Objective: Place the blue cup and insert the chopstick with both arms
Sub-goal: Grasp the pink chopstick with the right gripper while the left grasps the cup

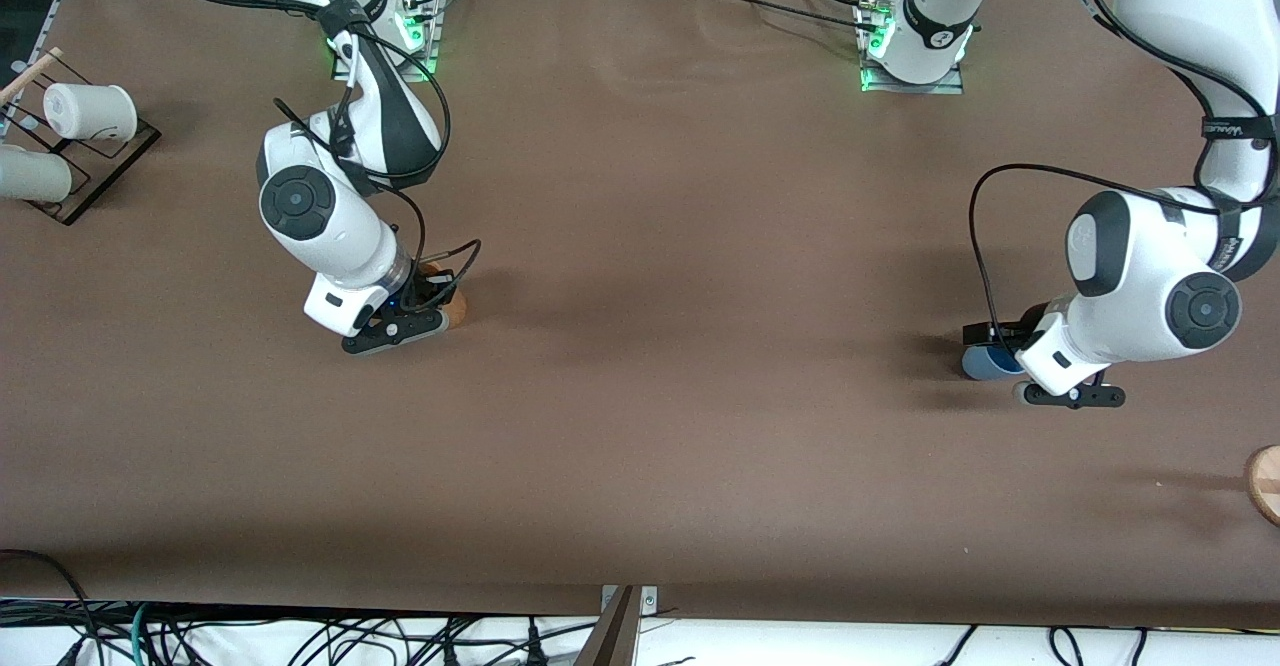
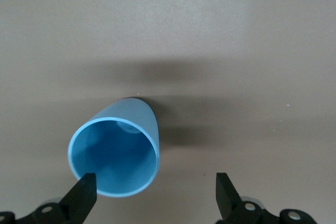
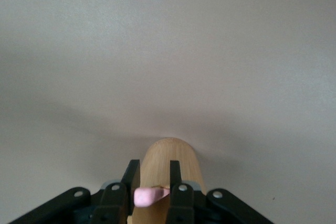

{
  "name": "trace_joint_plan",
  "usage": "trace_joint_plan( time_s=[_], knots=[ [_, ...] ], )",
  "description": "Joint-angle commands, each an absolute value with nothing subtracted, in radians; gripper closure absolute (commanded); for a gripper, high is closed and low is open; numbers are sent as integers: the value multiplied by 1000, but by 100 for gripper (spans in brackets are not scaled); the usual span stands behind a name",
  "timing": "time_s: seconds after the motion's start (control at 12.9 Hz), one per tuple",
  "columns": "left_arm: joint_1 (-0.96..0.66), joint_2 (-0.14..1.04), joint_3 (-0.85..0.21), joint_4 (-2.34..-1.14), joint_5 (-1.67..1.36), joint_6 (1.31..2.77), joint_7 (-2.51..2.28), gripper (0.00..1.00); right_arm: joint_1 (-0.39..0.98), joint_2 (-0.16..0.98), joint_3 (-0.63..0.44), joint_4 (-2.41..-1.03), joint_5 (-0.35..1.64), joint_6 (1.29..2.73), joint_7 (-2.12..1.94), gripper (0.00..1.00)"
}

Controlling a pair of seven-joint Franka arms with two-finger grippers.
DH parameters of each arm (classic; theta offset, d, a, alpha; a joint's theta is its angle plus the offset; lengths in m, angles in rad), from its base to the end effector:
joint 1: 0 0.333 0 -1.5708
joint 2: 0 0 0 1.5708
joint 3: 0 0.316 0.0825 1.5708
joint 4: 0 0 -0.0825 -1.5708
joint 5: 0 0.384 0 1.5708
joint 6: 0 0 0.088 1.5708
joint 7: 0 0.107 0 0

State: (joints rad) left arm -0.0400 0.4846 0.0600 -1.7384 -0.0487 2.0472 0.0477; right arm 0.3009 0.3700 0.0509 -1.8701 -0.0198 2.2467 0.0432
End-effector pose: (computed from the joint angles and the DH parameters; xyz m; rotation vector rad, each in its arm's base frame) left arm 0.6434 0.0071 0.2864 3.1111 -0.0094 -0.2716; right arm 0.5944 0.2156 0.3181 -3.0979 -0.4958 -0.0101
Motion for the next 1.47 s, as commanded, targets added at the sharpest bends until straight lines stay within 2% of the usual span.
trace_joint_plan(
  time_s=[0.0,0.23,0.31,0.46,0.54,0.7,1.08,1.24,1.39],
  knots=[
    [-35,459,55,-1821,-28,2146,64,0,295,368,54,-1868,-34,2247,46,85],
    [-37,465,55,-1865,-28,2233,64,1,295,368,54,-1868,-34,2244,46,94],
    [-37,478,55,-1867,-28,2258,64,12,295,367,54,-1867,-34,2243,45,97],
    [-32,505,55,-1867,-29,2281,64,59,295,359,54,-1861,-34,2243,41,100],
    [-29,511,55,-1867,-28,2287,64,76,295,353,52,-1859,-34,2240,40,100],
    [-26,520,55,-1867,-28,2289,64,100,295,342,51,-1804,-34,2165,37,100],
    [-26,508,54,-1844,-29,2260,64,100,291,333,49,-1577,-32,1884,11,100],
    [-44,503,40,-1775,-43,2174,54,100,291,330,48,-1493,-32,1791,5,100],
    [-54,505,-53,-1697,-43,2111,-41,100,284,330,43,-1425,-31,1705,-32,100]
  ],
)
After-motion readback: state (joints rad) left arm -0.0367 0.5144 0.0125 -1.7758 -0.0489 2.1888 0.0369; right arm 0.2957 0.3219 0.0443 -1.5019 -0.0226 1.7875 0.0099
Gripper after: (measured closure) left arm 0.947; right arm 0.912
